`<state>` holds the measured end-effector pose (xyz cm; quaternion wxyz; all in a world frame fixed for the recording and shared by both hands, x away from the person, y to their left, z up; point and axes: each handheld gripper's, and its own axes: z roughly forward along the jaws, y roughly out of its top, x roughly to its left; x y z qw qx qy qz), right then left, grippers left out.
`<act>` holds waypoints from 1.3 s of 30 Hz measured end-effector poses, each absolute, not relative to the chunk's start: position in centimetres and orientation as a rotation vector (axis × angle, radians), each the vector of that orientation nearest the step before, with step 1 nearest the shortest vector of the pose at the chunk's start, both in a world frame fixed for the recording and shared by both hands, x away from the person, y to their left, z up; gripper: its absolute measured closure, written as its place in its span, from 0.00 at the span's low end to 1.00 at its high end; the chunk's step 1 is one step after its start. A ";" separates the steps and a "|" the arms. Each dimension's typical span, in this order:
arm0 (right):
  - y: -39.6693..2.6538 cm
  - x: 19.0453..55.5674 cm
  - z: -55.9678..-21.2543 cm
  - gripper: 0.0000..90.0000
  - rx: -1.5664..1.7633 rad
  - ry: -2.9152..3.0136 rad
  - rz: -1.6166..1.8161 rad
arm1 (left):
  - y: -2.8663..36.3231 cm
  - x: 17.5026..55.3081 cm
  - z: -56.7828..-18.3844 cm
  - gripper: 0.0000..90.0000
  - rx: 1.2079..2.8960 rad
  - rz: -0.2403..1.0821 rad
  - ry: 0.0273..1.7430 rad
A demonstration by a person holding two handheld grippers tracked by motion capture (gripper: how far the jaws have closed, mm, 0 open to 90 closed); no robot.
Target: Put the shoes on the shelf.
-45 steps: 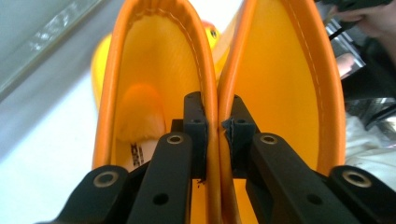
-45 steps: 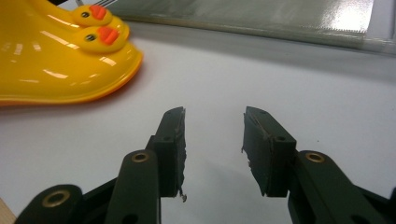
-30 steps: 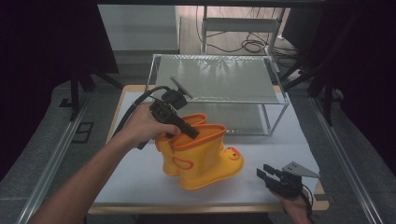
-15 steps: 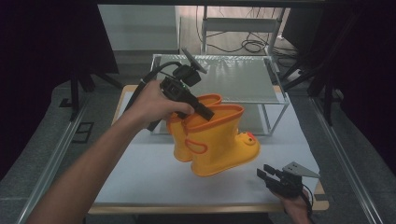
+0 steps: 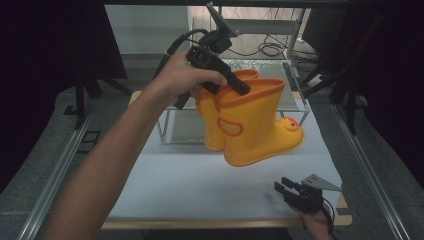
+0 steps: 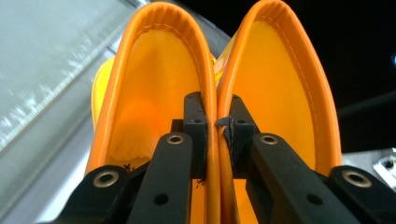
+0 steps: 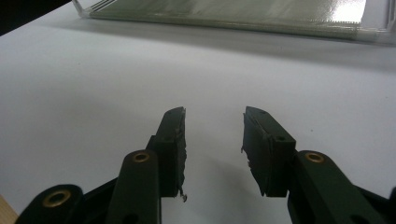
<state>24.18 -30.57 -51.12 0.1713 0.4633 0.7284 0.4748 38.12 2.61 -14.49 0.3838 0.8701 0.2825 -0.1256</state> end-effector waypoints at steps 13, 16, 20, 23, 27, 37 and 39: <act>-30.7 24.2 -51.1 0.65 1.317 2.064 1.356 | 4.6 43.4 -13.1 0.91 2.126 -0.267 0.851; -30.7 24.2 -51.2 0.65 1.318 2.065 1.357 | 5.0 44.9 -13.1 0.91 2.106 -0.235 0.892; -30.6 24.2 -51.2 0.65 1.315 2.072 1.357 | 5.2 47.1 -13.4 0.91 2.085 -0.193 0.948; -30.6 24.2 -51.2 0.65 1.314 2.073 1.361 | 5.3 48.4 -13.7 0.91 2.061 -0.169 0.990; -30.6 24.3 -51.3 0.65 1.317 2.075 1.366 | 5.4 50.1 -14.0 0.91 2.045 -0.118 1.058; -30.5 24.2 -51.2 0.65 1.313 2.076 1.369 | 4.6 53.2 -15.6 0.91 1.997 -0.037 1.210; -30.5 24.3 -51.2 0.65 1.315 2.075 1.370 | 4.5 53.5 -15.9 0.91 2.004 -0.019 1.225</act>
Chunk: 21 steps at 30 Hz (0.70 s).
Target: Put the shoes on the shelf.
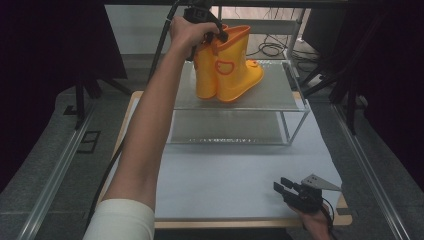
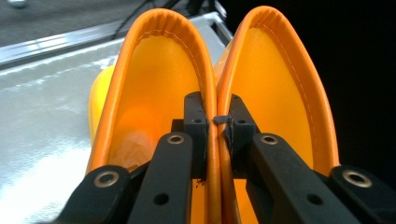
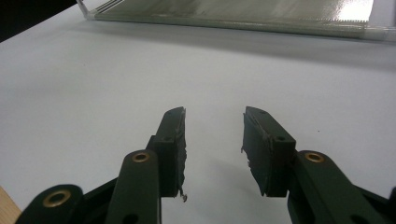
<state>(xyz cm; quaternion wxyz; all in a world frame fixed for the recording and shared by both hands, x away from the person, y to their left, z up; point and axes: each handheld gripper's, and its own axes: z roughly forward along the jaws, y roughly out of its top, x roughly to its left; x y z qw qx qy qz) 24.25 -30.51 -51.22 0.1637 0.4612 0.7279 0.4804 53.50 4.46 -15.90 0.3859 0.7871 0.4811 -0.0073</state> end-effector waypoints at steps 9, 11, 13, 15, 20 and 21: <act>-30.4 24.2 -51.3 0.65 1.309 2.078 1.371 | 3.9 54.2 -17.2 0.91 2.017 0.031 1.276; -30.4 24.2 -51.3 0.65 1.308 2.079 1.371 | 4.2 54.3 -17.2 0.91 2.005 0.035 1.281; -30.4 24.2 -51.3 0.65 1.310 2.081 1.370 | 4.3 54.3 -17.3 0.91 1.996 0.049 1.286; -30.4 24.2 -51.3 0.65 1.309 2.085 1.366 | 4.4 54.4 -17.4 0.91 1.999 0.052 1.295; -30.3 24.2 -51.4 0.65 1.306 2.085 1.368 | 4.4 54.5 -18.2 0.90 1.996 0.042 1.292; -30.3 24.2 -51.4 0.65 1.308 2.085 1.367 | 4.4 54.5 -18.2 0.90 1.998 0.043 1.294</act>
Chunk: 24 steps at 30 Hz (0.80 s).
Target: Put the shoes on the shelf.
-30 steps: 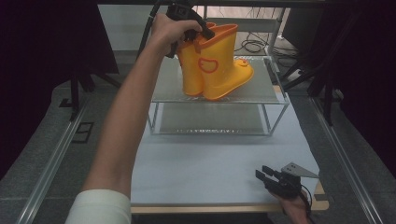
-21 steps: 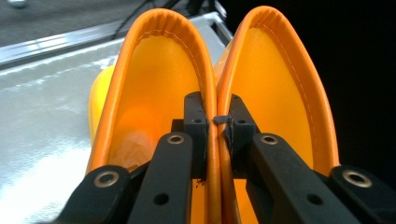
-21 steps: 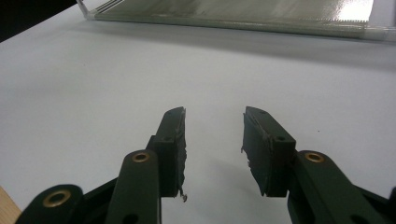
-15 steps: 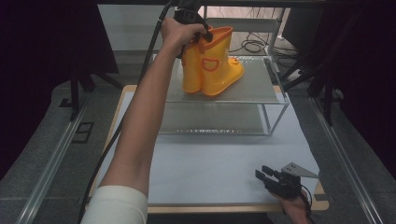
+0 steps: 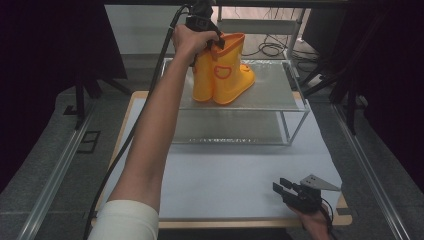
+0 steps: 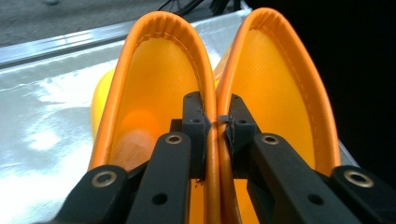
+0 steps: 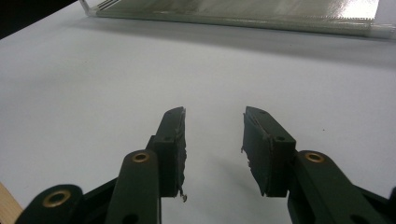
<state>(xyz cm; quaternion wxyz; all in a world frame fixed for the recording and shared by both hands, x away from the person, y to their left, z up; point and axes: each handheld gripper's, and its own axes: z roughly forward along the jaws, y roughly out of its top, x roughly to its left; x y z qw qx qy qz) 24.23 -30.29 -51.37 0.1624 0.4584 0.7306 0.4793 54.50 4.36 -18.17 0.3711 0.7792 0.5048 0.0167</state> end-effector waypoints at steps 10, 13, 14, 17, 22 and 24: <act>-30.2 24.1 -51.4 0.65 1.304 2.088 1.365 | 4.4 53.8 -17.0 0.64 1.934 0.049 1.232; -30.1 24.1 -51.4 0.65 1.302 2.089 1.365 | 4.5 53.4 -15.8 0.55 1.920 0.067 1.217; -30.1 24.1 -51.4 0.65 1.302 2.089 1.366 | 4.5 53.2 -15.4 0.54 1.924 0.082 1.206; -30.1 24.1 -51.4 0.65 1.298 2.091 1.363 | 4.7 52.4 -14.5 0.53 1.929 0.097 1.170; -30.1 24.0 -51.3 0.65 1.299 2.088 1.366 | 6.4 50.7 -13.2 0.64 1.921 0.135 1.105; -30.2 24.0 -51.2 0.65 1.300 2.086 1.367 | 7.4 49.9 -12.8 0.75 1.927 0.126 1.066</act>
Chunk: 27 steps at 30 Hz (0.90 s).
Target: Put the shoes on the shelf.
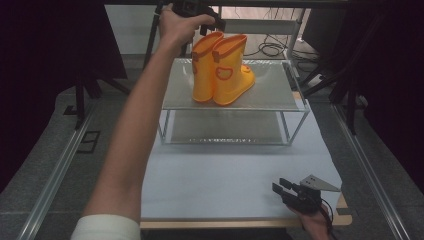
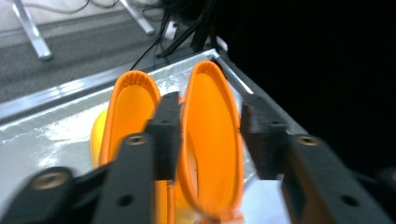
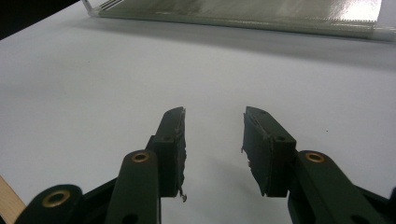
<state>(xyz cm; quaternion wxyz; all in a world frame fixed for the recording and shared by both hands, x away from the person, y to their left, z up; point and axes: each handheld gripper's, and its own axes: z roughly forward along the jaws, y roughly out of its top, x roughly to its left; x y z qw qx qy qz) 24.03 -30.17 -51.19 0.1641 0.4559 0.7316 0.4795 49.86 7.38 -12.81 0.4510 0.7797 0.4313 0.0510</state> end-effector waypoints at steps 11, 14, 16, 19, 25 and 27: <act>-30.1 24.0 -50.9 0.64 1.294 2.071 1.368 | 14.0 45.3 -13.6 1.00 1.965 0.105 1.061; -30.0 24.0 -50.9 0.64 1.298 2.071 1.368 | 15.5 44.4 -14.6 1.00 1.969 0.100 1.072; -30.0 24.1 -50.9 0.64 1.298 2.072 1.367 | 16.4 44.0 -15.5 1.00 1.974 0.102 1.088; -29.9 24.2 -51.0 0.64 1.295 2.076 1.364 | 17.5 43.7 -17.1 1.00 1.983 0.102 1.117; -29.8 24.3 -51.0 0.64 1.292 2.083 1.357 | 18.0 44.3 -21.0 1.00 2.023 0.092 1.164; -29.8 24.3 -51.1 0.64 1.291 2.084 1.355 | 17.8 44.6 -22.2 1.00 2.039 0.091 1.172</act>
